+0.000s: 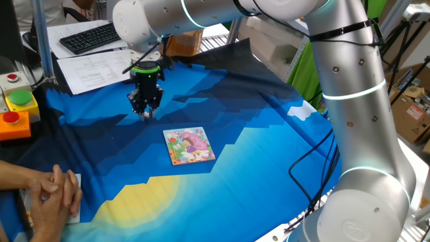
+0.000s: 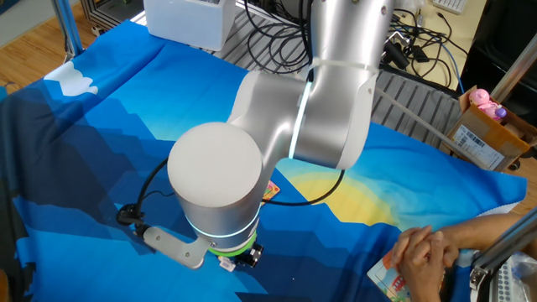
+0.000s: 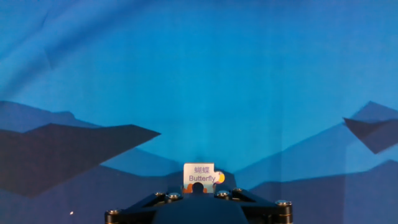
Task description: Assemble one piece of a puzzle
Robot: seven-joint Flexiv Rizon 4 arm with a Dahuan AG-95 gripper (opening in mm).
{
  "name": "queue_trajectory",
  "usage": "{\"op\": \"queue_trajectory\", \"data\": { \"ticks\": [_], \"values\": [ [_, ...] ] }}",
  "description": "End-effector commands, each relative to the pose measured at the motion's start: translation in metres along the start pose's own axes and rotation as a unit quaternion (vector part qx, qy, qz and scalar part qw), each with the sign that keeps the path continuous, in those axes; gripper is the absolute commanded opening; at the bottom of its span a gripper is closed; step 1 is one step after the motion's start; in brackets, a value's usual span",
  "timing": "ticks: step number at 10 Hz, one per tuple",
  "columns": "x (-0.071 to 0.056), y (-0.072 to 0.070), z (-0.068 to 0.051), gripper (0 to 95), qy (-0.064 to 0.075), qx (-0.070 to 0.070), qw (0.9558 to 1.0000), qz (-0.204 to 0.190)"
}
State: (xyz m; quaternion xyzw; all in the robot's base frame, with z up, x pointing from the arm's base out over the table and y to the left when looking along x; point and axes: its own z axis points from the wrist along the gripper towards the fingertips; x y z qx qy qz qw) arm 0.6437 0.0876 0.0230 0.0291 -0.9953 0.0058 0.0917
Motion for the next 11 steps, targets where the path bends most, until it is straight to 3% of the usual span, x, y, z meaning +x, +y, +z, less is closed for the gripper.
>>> {"op": "queue_trajectory", "data": {
  "ticks": [1,5,6,8,11],
  "values": [
    [0.010,-0.005,-0.011,0.0,0.003,0.003,1.0000,0.008],
    [0.041,-0.033,-0.022,0.0,0.008,0.022,0.9996,0.013],
    [0.048,-0.039,-0.020,0.0,0.014,0.021,0.9995,0.020],
    [0.061,-0.054,-0.015,0.0,0.008,0.027,0.9993,0.024],
    [0.070,-0.063,-0.010,0.0,0.011,0.016,0.9992,0.036]
  ]
}}
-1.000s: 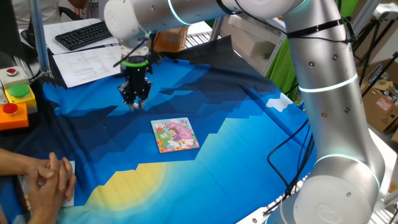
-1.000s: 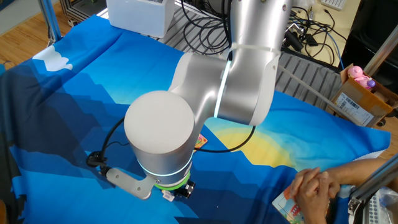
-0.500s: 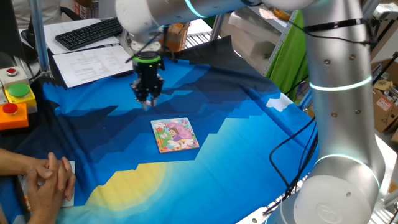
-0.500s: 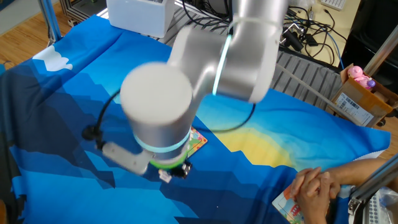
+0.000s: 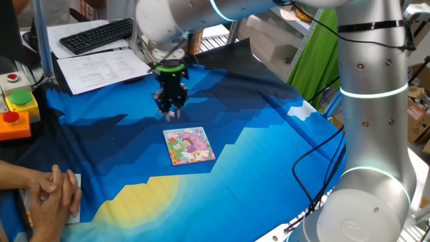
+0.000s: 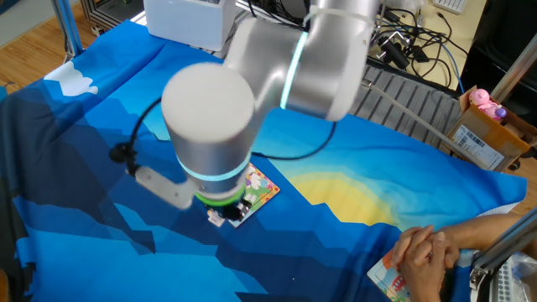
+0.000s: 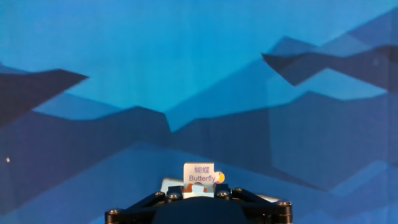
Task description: Assemble one piece of a puzzle
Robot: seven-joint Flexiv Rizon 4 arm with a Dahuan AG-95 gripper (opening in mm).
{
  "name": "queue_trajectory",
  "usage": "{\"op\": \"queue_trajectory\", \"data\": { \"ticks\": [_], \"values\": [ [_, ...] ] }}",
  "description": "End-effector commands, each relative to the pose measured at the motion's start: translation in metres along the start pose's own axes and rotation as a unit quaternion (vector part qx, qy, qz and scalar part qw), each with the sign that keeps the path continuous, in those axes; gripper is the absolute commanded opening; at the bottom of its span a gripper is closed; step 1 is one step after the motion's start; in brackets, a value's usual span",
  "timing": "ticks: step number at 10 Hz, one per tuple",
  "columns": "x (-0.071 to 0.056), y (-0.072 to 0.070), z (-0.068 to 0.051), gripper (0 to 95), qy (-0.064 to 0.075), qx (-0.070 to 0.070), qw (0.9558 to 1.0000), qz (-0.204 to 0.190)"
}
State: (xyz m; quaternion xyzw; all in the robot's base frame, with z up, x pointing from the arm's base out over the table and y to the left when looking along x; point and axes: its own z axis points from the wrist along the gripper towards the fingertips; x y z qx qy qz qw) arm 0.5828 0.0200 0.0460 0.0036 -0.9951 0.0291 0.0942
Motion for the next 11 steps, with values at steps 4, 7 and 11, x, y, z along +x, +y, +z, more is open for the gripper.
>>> {"op": "queue_trajectory", "data": {
  "ticks": [4,7,11],
  "values": [
    [0.019,0.003,0.012,0.0,0.011,-0.009,0.9998,0.013],
    [0.020,0.007,0.015,0.0,0.011,-0.018,0.9995,0.024],
    [0.020,0.007,0.015,0.0,0.020,-0.031,0.9983,0.045]
  ]
}}
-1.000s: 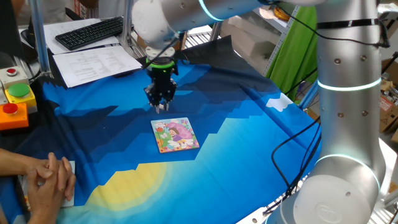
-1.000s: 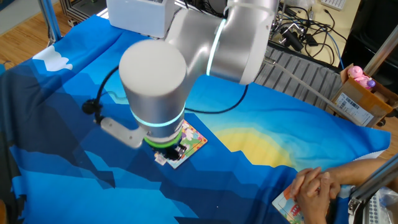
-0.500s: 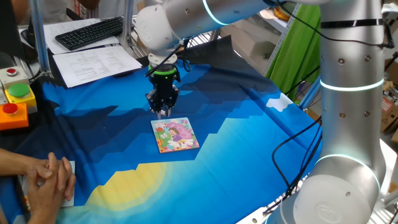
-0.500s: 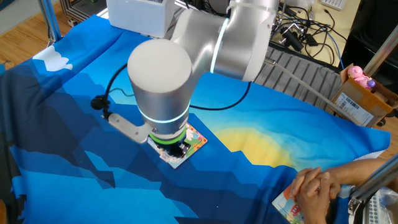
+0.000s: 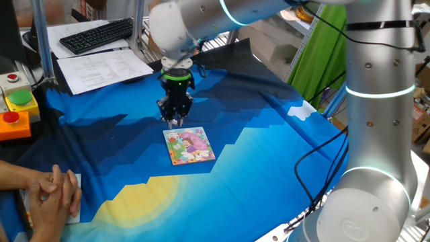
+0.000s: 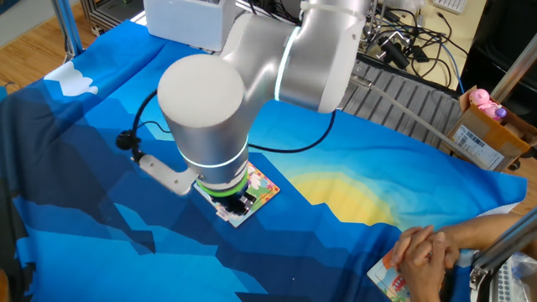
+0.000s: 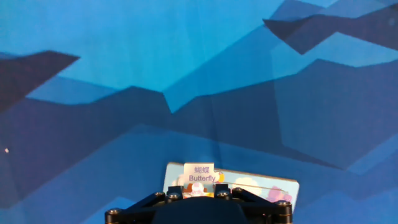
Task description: Assemble one piece of a puzzle
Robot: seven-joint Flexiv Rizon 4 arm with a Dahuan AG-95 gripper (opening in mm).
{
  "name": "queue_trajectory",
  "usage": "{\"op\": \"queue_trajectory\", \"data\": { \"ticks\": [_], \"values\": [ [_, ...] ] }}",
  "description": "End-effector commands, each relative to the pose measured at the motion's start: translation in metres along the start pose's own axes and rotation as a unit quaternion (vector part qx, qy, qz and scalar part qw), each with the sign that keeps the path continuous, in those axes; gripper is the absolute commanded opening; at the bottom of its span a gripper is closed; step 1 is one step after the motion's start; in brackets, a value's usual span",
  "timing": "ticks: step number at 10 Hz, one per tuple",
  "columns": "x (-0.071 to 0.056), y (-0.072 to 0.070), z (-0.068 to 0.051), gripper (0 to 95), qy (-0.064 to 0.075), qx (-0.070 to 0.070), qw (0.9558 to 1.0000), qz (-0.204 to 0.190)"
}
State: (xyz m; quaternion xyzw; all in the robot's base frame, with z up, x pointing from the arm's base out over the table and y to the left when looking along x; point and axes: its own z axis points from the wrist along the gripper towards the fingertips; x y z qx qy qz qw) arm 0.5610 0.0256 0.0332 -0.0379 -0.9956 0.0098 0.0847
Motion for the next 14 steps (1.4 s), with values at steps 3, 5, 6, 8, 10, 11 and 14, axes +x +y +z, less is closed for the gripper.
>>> {"op": "queue_trajectory", "data": {
  "ticks": [3,5,6,8,10,11,14],
  "values": [
    [0.0011,0.0003,-0.0010,0.0,0.049,-0.014,0.9985,0.020],
    [0.0011,0.0003,-0.0010,0.0,0.050,-0.023,0.9979,0.034],
    [0.0011,0.0003,-0.0010,0.0,0.051,-0.027,0.9976,0.038],
    [0.0011,0.0003,-0.0010,0.0,0.049,-0.028,0.9975,0.041],
    [0.0014,0.0007,-0.0011,0.0,0.046,-0.028,0.9975,0.045],
    [0.0026,0.0021,-0.0013,0.0,0.046,-0.028,0.9974,0.047],
    [0.0111,0.0068,0.0034,0.0,0.033,-0.027,0.9976,0.055]
  ]
}}
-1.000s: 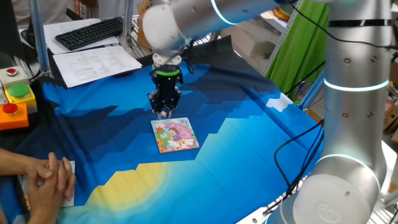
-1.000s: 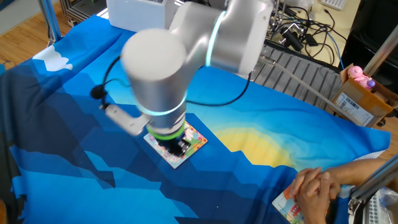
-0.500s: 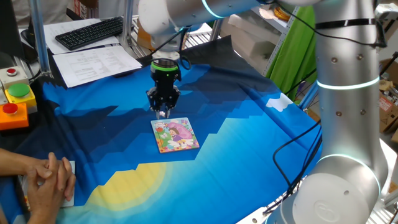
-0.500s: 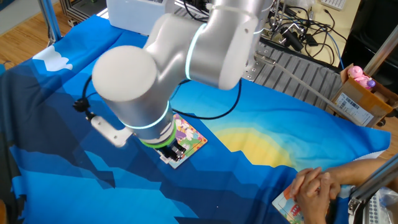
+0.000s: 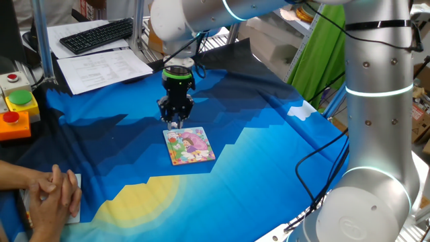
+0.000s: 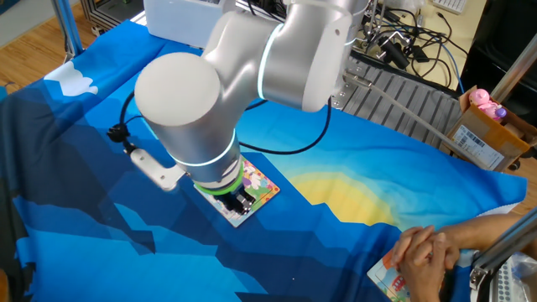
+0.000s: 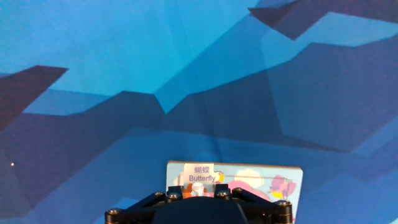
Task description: Assemble one piece of a puzzle
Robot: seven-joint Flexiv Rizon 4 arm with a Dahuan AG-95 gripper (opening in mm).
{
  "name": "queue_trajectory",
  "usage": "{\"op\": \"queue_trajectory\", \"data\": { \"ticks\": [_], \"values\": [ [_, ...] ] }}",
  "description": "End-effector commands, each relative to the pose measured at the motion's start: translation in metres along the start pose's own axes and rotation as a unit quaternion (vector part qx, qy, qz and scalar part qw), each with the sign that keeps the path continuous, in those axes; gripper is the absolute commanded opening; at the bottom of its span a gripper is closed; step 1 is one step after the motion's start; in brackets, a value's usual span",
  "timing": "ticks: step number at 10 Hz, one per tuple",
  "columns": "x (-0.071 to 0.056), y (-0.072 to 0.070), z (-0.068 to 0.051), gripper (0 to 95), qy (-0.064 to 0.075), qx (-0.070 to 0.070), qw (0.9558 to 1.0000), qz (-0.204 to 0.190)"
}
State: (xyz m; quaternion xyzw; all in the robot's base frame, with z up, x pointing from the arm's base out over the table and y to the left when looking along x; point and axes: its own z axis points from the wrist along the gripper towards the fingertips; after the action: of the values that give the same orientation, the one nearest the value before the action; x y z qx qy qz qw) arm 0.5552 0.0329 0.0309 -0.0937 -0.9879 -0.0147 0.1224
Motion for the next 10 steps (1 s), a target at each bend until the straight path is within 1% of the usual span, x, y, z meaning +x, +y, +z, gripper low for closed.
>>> {"op": "queue_trajectory", "data": {
  "ticks": [1,2,4,6,9,10],
  "values": [
    [0.005,0.000,0.001,0.0,-0.007,0.000,1.0000,0.002],
    [0.006,0.000,0.003,0.0,-0.007,-0.001,1.0000,0.004],
    [0.009,0.000,0.007,0.0,-0.014,-0.003,0.9999,0.008],
    [0.009,0.002,0.011,0.0,-0.017,-0.003,0.9998,0.011],
    [0.013,0.002,0.016,0.0,-0.027,-0.003,0.9995,0.015],
    [0.013,0.003,0.017,0.0,-0.028,-0.002,0.9995,0.016]
  ]
}}
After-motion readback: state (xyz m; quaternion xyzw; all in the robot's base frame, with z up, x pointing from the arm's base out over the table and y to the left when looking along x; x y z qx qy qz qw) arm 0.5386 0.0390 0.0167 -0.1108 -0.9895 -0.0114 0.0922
